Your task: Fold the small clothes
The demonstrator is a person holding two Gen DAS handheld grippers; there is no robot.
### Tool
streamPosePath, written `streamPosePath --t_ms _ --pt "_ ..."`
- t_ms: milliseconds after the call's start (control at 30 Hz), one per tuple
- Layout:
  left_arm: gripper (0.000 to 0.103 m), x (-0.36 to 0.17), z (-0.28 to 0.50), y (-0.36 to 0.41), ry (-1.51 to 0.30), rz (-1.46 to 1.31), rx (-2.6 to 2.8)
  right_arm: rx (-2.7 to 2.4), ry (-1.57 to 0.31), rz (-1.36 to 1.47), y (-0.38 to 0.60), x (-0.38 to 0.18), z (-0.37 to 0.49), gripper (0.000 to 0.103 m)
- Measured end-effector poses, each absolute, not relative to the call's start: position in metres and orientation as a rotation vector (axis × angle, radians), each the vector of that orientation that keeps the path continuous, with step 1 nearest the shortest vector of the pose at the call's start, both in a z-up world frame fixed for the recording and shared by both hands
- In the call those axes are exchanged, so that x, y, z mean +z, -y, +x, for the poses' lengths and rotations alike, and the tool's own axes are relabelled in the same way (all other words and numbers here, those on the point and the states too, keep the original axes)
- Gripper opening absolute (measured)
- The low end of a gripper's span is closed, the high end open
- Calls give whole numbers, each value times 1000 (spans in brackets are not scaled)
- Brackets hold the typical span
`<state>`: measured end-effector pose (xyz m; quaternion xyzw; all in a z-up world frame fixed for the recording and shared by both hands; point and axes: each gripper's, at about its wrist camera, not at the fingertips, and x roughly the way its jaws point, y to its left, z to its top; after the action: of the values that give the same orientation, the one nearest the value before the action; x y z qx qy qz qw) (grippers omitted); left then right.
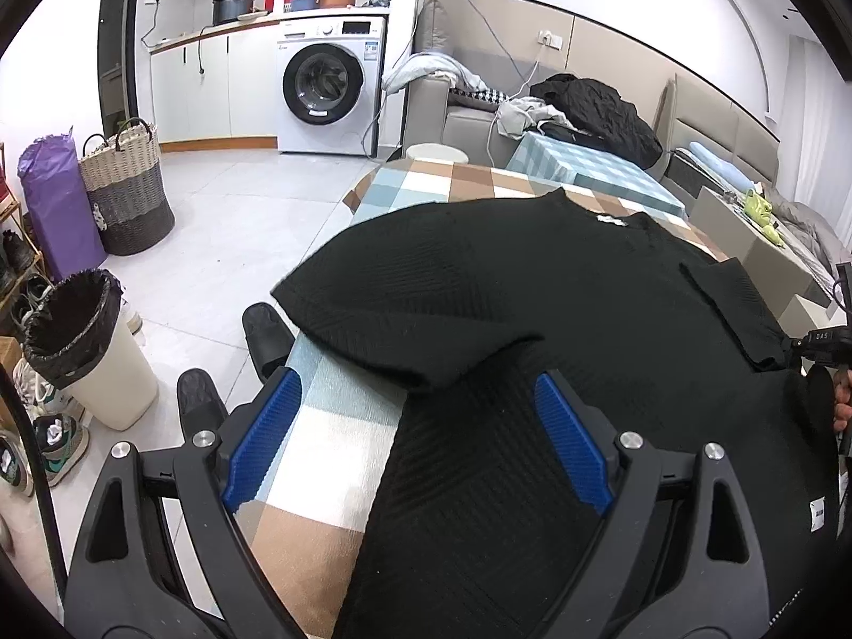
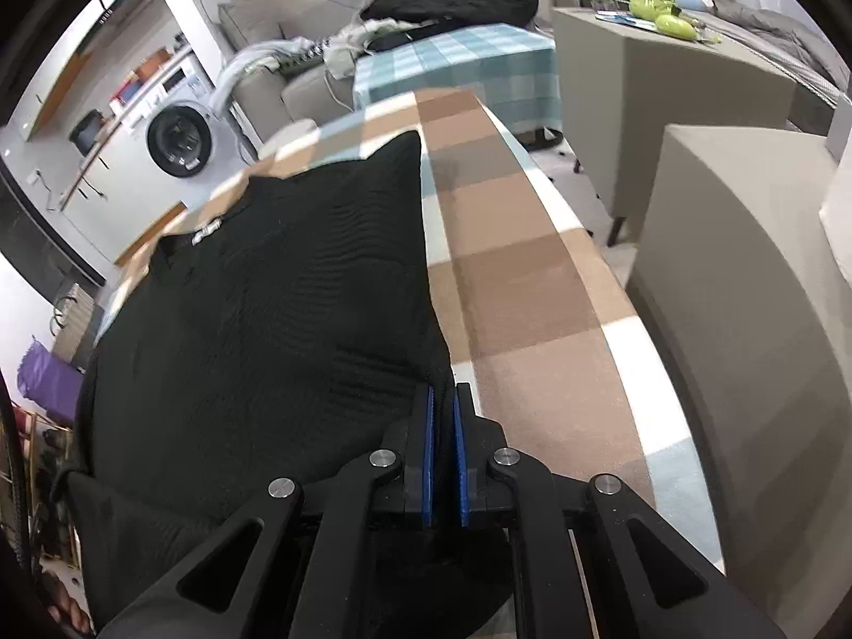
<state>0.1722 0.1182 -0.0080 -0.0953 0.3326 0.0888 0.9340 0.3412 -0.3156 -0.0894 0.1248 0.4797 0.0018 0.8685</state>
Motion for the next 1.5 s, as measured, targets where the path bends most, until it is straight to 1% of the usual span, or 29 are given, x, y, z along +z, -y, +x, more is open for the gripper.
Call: streamPosePath --t_ms 133,200,267,333,400,533,667,733,767,800,833,867,933,1067,1167,1267,1300,1367,1400,1500 --pt "88 -10 178 -123 -707 -228 190 8 -991 235 304 -76 331 18" --pt "88 -11 182 -128 -711 -252 200 25 -950 239 297 -64 319 29" --pt "88 -13 184 -132 -715 -290 196 67 -913 262 291 -53 302 32" --pt "88 -13 189 -137 -728 -336 172 101 -880 278 283 -43 288 43" --pt "88 -16 196 -141 -745 -386 144 121 -851 297 274 -36 275 45" --pt "79 -30 212 -152 -809 -550 51 174 -851 345 258 -33 255 45" --pt "77 -48 229 -160 -841 -676 19 214 -877 364 245 -44 245 45" --pt "59 -53 234 -168 -811 -734 48 219 -890 379 242 -49 244 45" --pt "56 -54 237 -170 -801 -745 54 224 -895 389 241 -53 243 45" --pt "44 -55 240 -173 -793 -755 61 223 -898 394 240 -55 242 45" --pt "26 -55 245 -175 -786 -759 68 220 -895 398 239 -56 240 45" --pt "19 -54 248 -176 -783 -753 79 217 -889 400 239 -57 239 45" --pt "15 -49 253 -178 -767 -727 116 213 -883 410 238 -58 236 45" --pt "14 -24 266 -169 -728 -602 164 226 -879 431 237 -64 232 45" --pt "13 12 284 -150 -681 -442 149 227 -890 446 238 -68 230 45" --pt "13 48 314 -105 -642 -280 41 233 -892 454 237 -70 228 45" --pt "13 56 327 -78 -645 -212 -34 235 -896 451 236 -70 228 45" --pt "14 55 343 -36 -655 -167 -164 239 -903 450 235 -70 228 45" --pt "14 48 352 -16 -690 -158 -248 241 -905 451 235 -70 228 45" --pt "33 16 364 28 -834 -108 -353 230 -911 449 236 -71 228 46"
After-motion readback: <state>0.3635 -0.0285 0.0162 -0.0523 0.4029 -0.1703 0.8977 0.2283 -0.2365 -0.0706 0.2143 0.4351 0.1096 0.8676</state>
